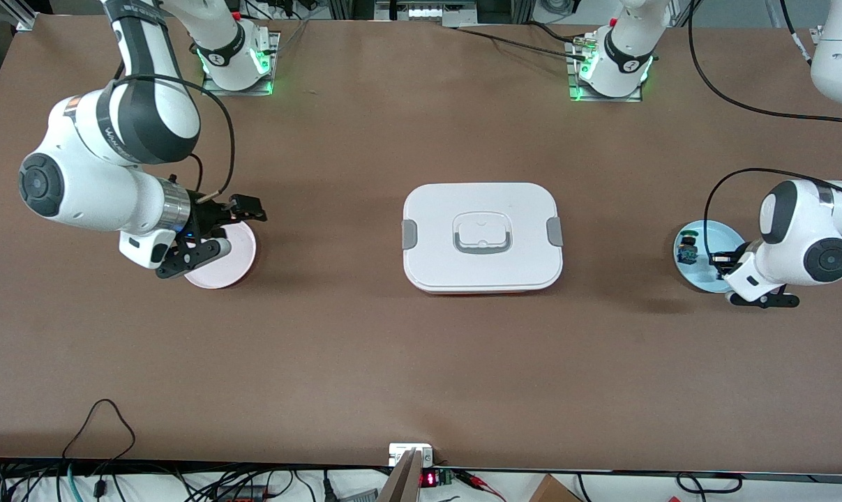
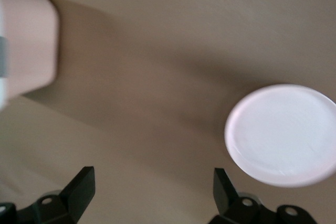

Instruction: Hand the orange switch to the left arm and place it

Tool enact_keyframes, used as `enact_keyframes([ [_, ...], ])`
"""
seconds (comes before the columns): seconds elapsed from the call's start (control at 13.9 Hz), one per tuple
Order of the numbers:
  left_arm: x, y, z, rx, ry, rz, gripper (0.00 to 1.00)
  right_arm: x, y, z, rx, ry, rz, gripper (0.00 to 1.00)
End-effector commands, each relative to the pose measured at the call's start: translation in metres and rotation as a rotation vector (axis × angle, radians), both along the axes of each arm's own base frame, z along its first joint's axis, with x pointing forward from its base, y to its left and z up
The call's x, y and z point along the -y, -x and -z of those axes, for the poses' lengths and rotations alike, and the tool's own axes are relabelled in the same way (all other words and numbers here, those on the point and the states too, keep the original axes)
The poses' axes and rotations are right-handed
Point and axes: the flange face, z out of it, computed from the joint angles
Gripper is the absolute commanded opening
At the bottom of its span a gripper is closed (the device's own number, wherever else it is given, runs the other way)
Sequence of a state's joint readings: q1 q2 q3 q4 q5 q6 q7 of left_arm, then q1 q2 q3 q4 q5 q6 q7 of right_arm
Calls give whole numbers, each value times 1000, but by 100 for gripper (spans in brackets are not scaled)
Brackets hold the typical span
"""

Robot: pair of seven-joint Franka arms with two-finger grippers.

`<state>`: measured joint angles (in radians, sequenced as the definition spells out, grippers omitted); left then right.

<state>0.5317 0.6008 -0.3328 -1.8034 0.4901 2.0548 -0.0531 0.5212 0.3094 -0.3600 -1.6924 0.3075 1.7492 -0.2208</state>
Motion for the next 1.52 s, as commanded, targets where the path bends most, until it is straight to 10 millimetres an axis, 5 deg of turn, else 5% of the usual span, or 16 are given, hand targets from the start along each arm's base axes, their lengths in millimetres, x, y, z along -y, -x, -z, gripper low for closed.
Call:
enact_keyframes([
  [0.0, -4, 3, 3, 8, -15, 3, 0, 17, -1, -8, -54, 221, 37, 100],
  [0.51, -22, 18, 19, 28, -22, 12, 1, 90, -12, -111, -27, 270, 121, 100],
  [0.65, -21, 18, 24, 20, -16, 19, 26, 103, -10, -132, 22, 331, 104, 100],
  [0.72, -21, 16, 22, 20, -19, 20, 48, 120, -7, -139, 19, 310, 140, 100],
  [0.79, -22, 16, 20, 21, -16, 30, 88, 125, -7, -138, 15, 299, 169, 100],
  [0.87, -25, 15, 17, 24, -15, 38, 100, 126, -7, -136, 13, 302, 205, 100],
  [1.08, -27, -7, -21, 93, -40, 36, 100, 132, -6, -130, 32, 261, 250, 100],
  [1.44, -12, -45, -132, 258, -89, 57, 100, 139, 25, -119, 108, 258, 267, 100],
])
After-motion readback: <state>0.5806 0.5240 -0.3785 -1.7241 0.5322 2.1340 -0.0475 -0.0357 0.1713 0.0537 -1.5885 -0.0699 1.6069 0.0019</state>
